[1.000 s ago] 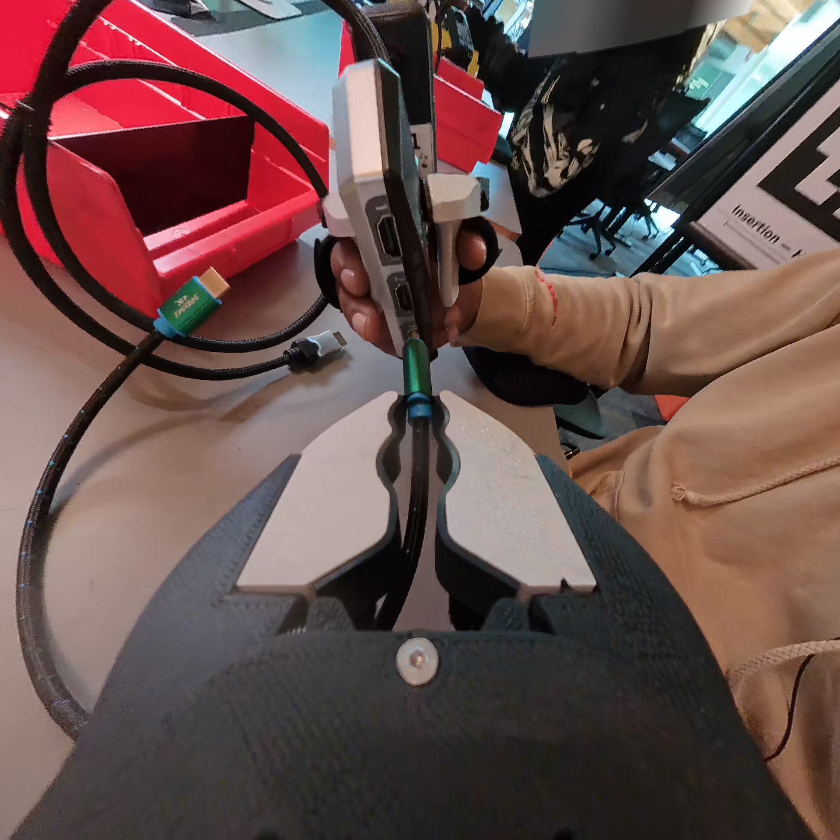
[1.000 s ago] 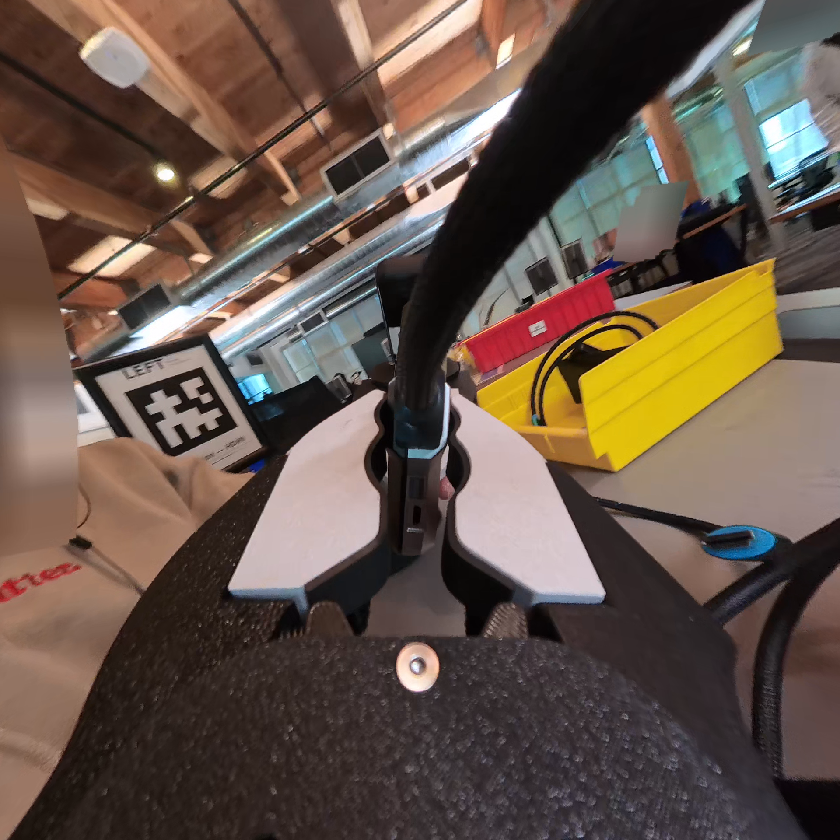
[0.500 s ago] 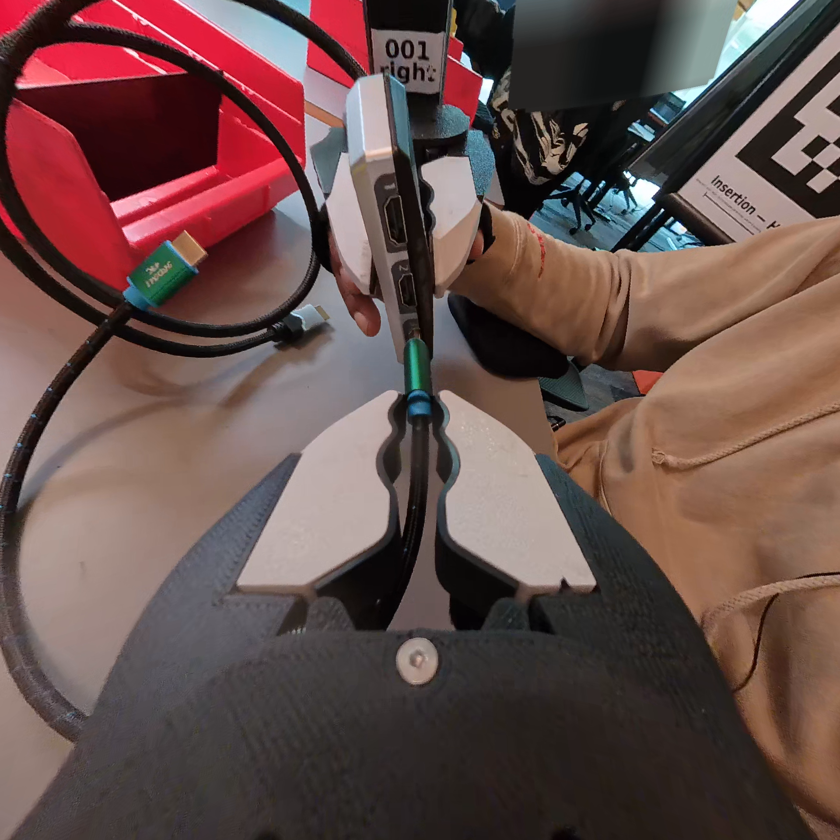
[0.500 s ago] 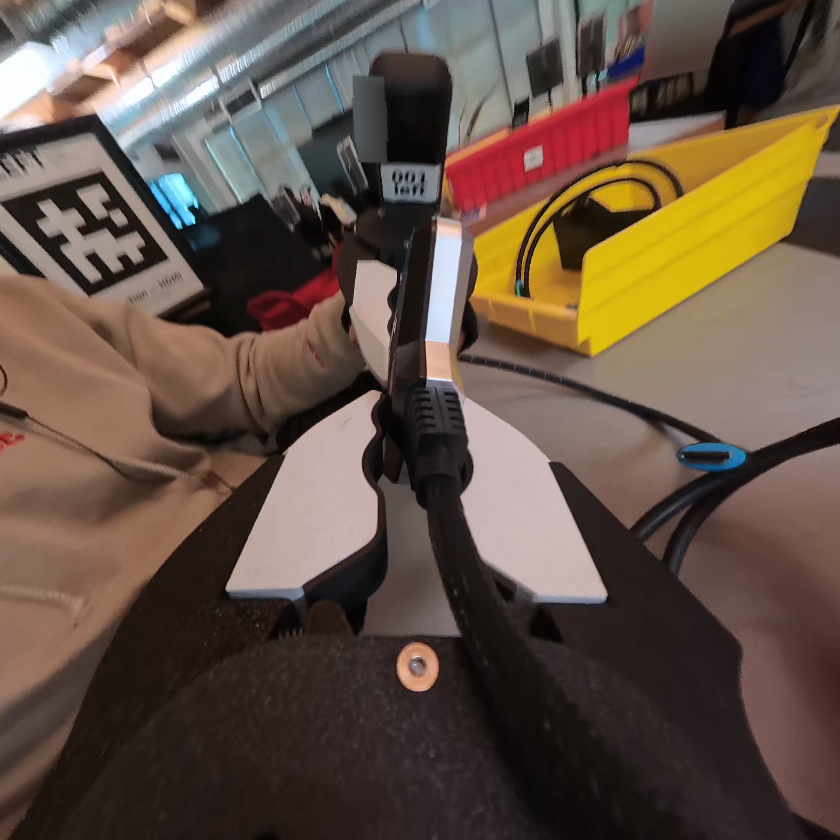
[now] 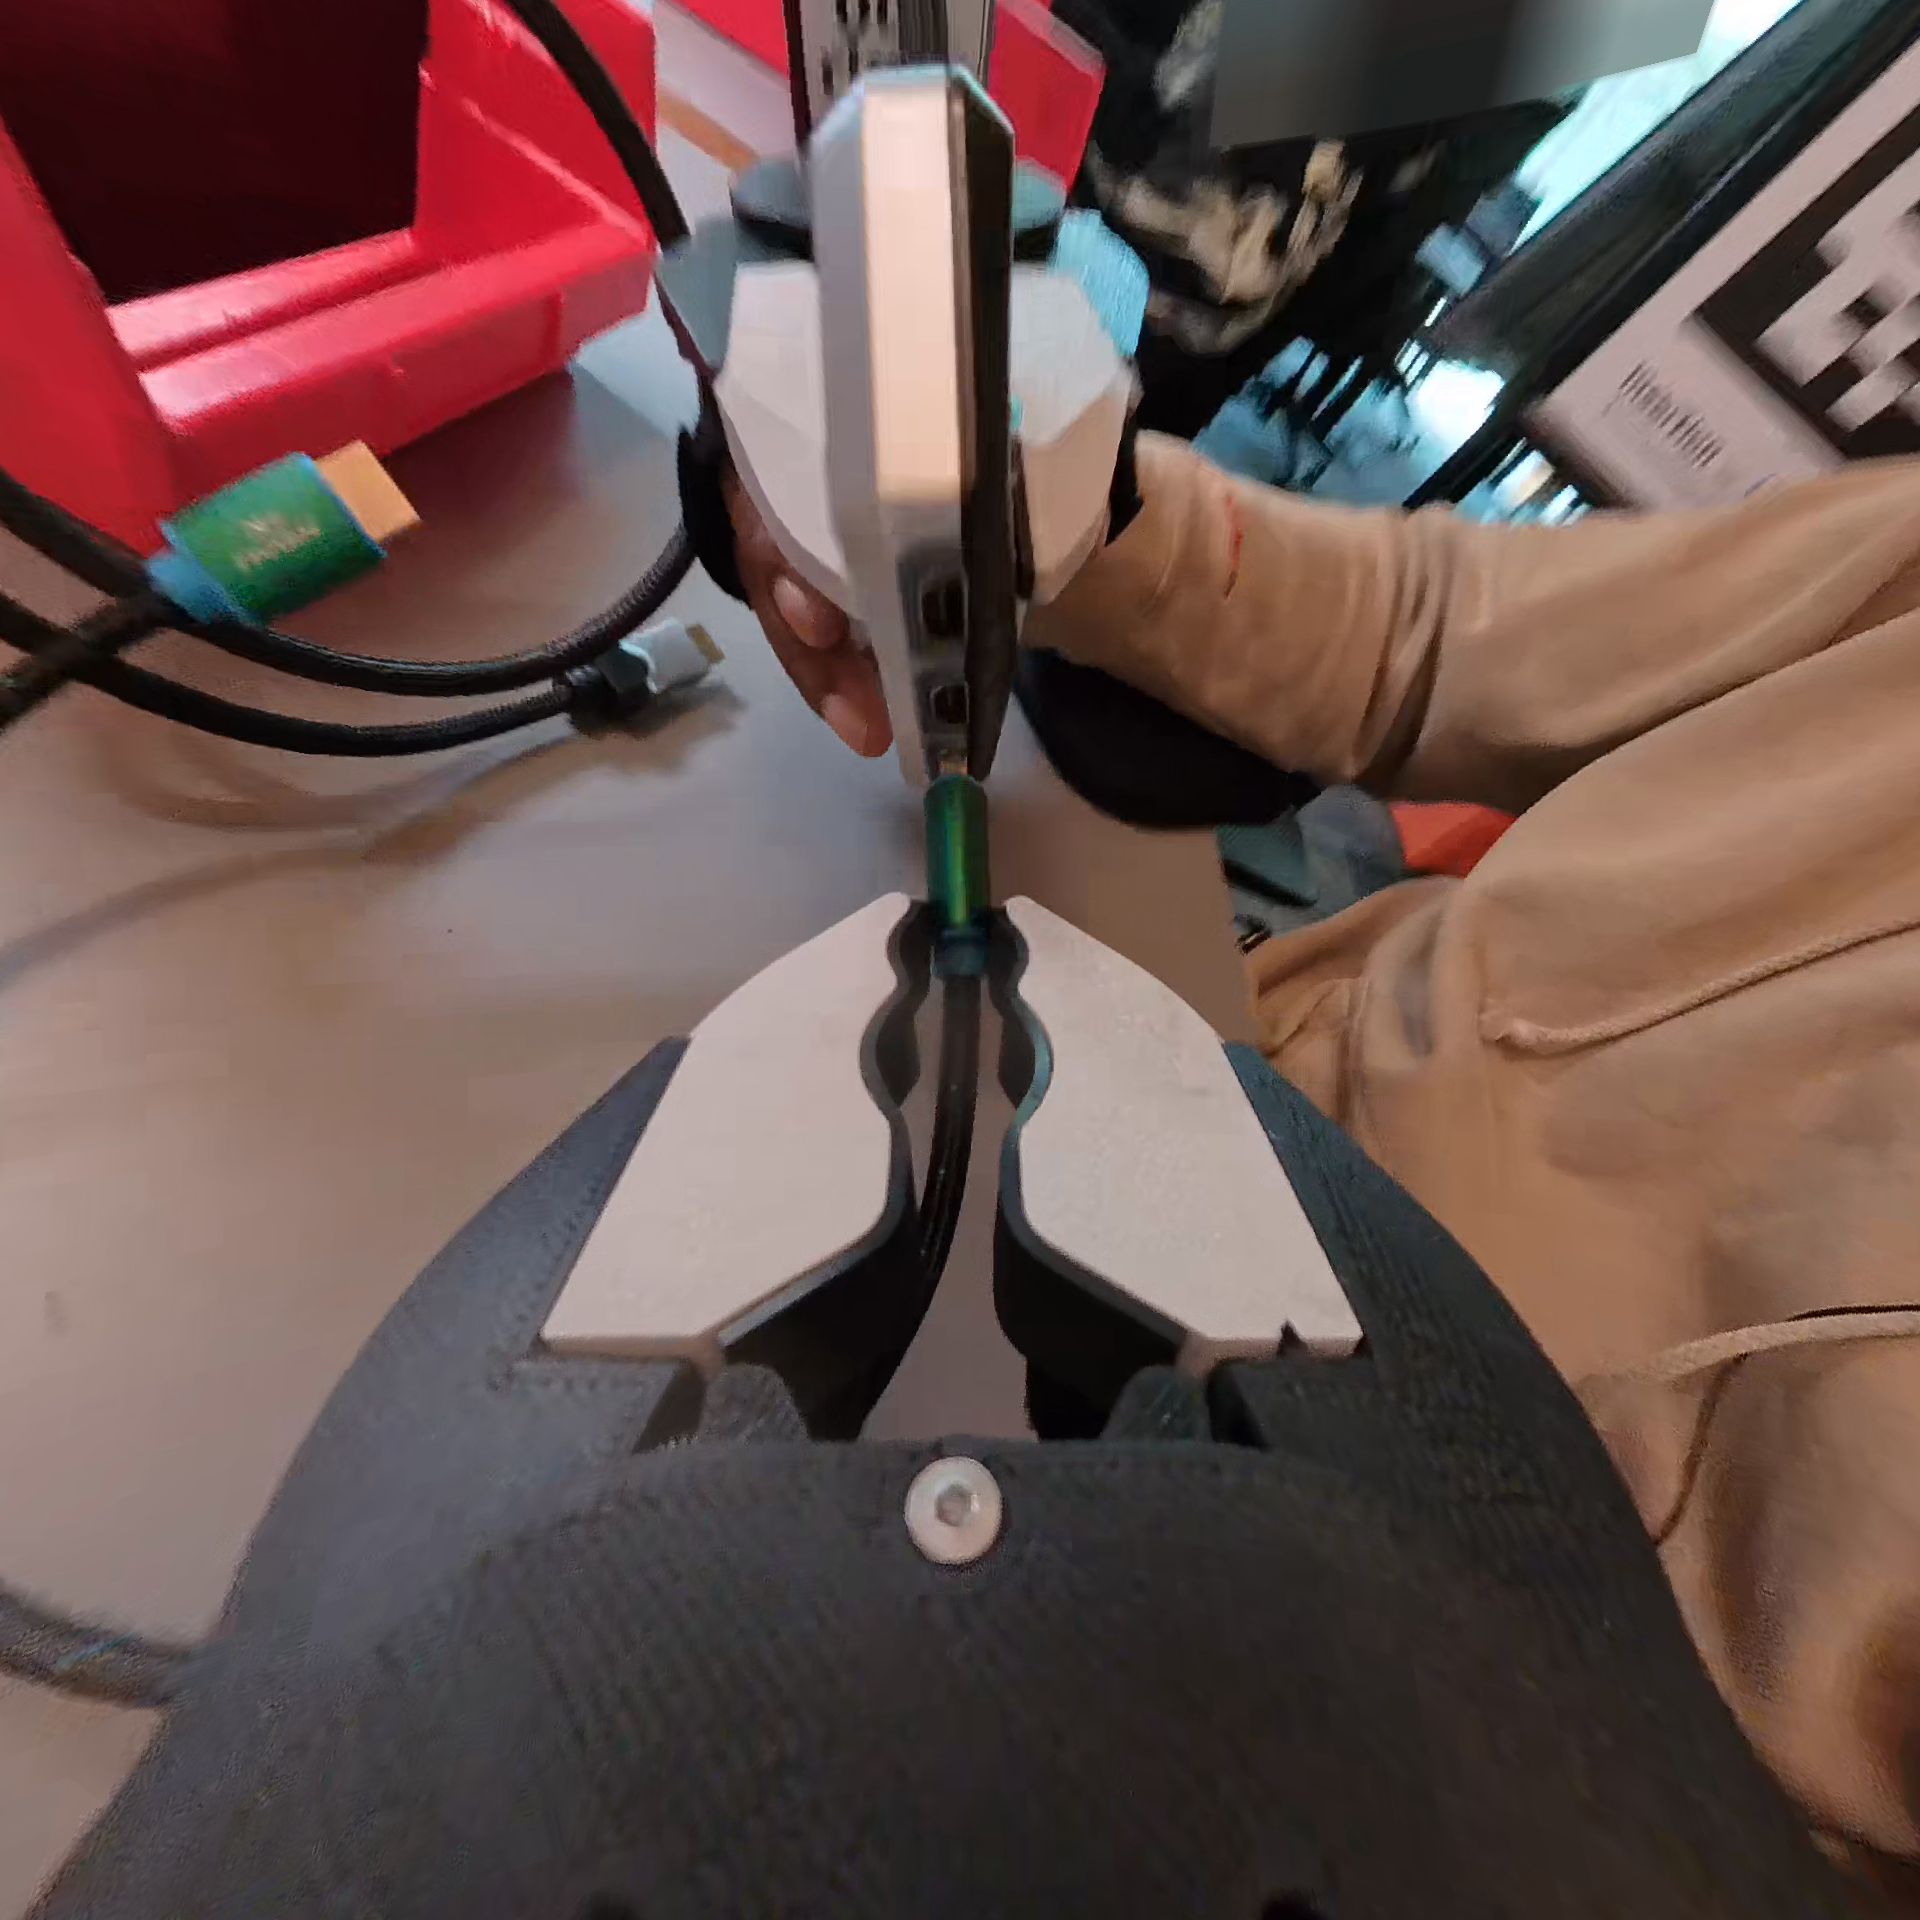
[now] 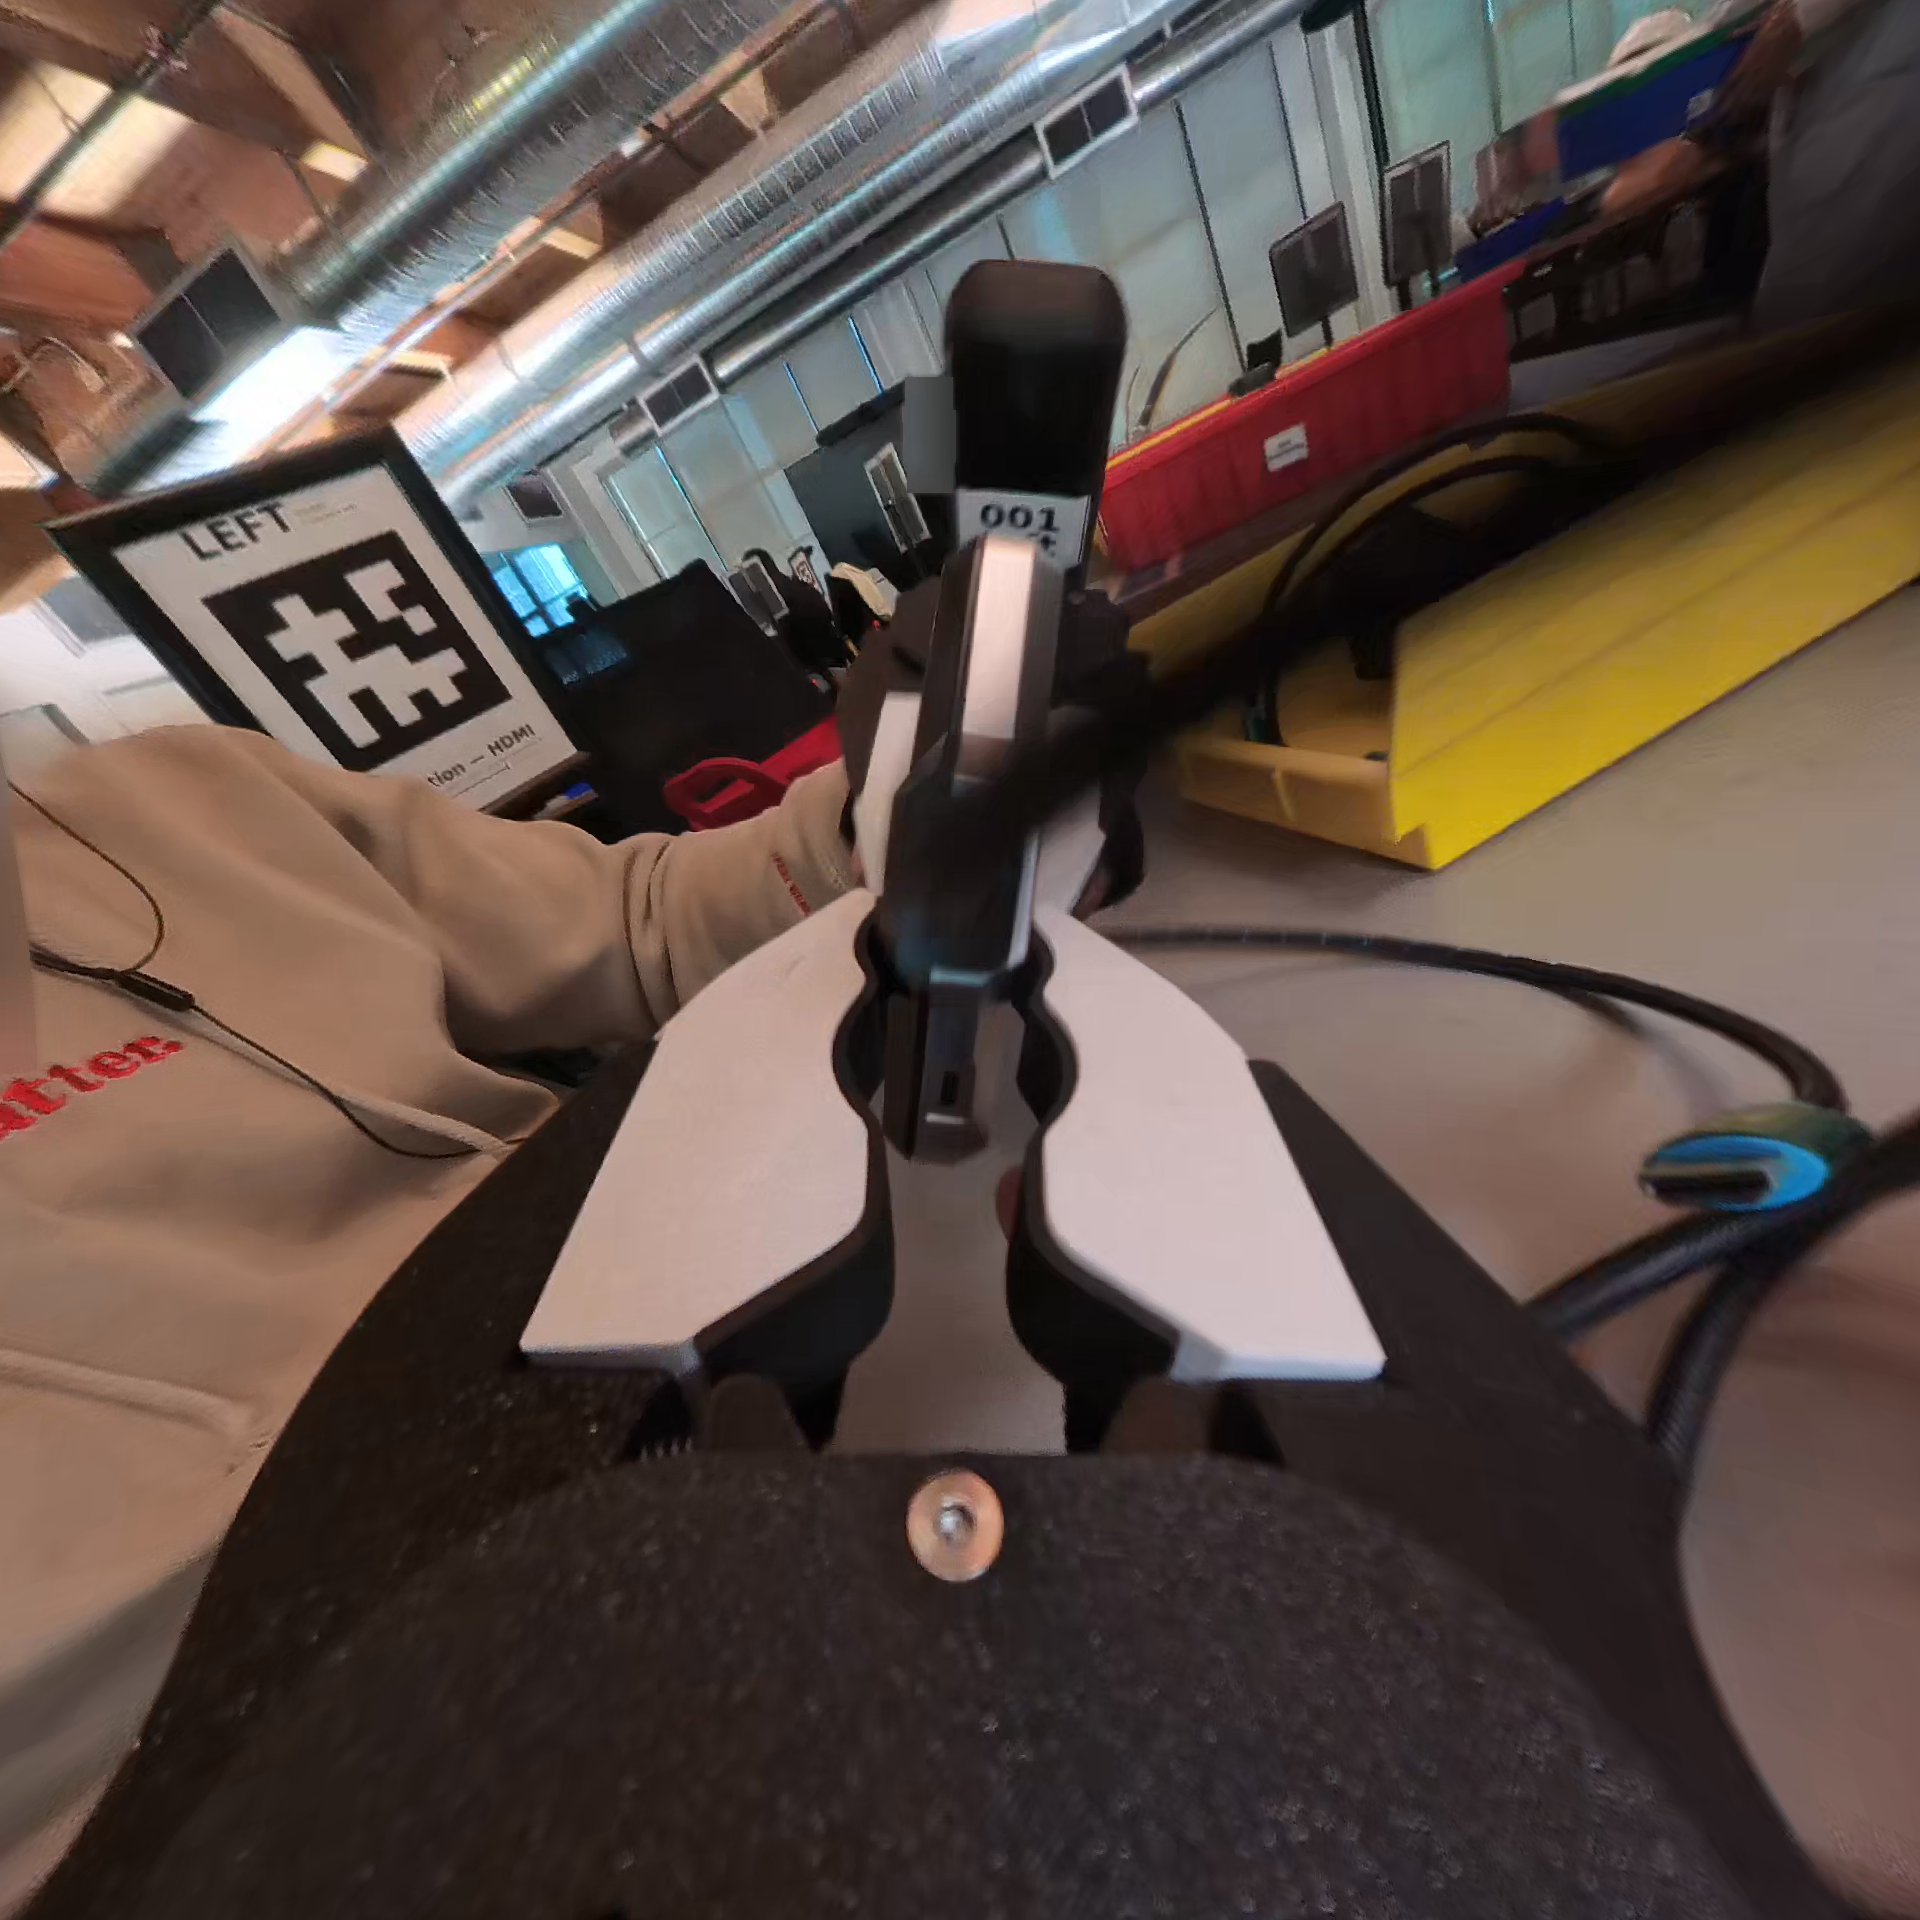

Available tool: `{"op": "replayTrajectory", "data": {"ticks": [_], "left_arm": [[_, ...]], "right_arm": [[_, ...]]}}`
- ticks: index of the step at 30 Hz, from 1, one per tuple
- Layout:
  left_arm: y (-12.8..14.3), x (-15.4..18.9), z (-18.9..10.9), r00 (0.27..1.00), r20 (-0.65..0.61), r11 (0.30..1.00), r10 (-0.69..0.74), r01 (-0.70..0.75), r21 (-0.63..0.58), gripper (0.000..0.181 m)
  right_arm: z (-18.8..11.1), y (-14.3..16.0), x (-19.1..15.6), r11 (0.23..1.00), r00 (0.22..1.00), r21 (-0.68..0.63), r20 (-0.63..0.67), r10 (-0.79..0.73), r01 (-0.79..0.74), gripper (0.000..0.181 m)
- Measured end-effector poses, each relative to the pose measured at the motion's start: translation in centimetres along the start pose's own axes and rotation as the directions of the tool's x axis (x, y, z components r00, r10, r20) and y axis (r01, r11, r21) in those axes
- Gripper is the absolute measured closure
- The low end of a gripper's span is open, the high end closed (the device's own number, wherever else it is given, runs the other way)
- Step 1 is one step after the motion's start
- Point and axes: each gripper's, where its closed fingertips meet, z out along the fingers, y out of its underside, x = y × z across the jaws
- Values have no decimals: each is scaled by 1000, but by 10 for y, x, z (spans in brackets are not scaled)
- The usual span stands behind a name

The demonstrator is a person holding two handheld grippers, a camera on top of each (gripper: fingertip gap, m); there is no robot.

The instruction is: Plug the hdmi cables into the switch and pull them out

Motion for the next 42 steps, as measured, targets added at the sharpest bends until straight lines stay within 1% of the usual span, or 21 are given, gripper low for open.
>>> {"op": "replayTrajectory", "data": {"ticks": [1,2,4,8,12,17,20,22,24,27,30,32,35,40,42], "left_arm": [[4,1,6,1000,15,999,27,-27,-33,170],[5,5,11,999,6,999,39,-39,-38,170],[-2,13,13,999,-19,999,45,-45,-8,170],[-16,15,2,999,-36,997,31,-28,71,170],[-14,12,-1,999,-38,997,19,-17,71,170],[-6,7,-2,999,-29,999,12,-11,32,170],[-9,6,-3,1000,-27,998,-2,4,56,170],[-9,6,-2,1000,-21,999,-8,9,50,170],[-10,6,-5,1000,-12,999,2,-1,55,170],[-13,9,-10,1000,-7,998,13,-12,59,170],[-7,10,-8,1000,-19,1000,6,-6,26,170],[-5,9,-9,1000,-16,1000,5,-5,15,170],[-4,8,-10,1000,-18,1000,1,0,14,170],[4,4,-8,1000,5,999,-1,1,-34,170],[6,4,-6,1000,-8,999,-13,12,-49,170]], "right_arm": [[2,1,0,1000,1000,-8,-5,-13,13,159],[4,-1,-3,1000,1000,0,8,-16,16,159],[4,-9,-11,1000,999,24,42,-7,6,159],[-4,-16,-14,998,997,-7,-26,-68,68,159],[-6,-4,-10,991,995,-104,-44,-91,86,158],[-6,14,-6,978,996,-198,-36,-77,69,158],[-5,23,-4,972,998,-230,-29,-55,47,159],[1,36,-3,956,997,-285,-34,-76,64,158],[4,33,-2,956,991,-272,-39,-128,113,159],[8,27,-6,961,991,-249,-28,-130,119,160],[8,33,-7,957,995,-275,-5,-96,91,159],[5,32,-5,957,994,-273,-21,-111,101,158],[0,24,-4,967,993,-235,-37,-110,98,157],[1,32,-3,953,991,-280,-34,-129,115,159],[1,36,-2,937,985,-316,-42,-169,148,159]]}}
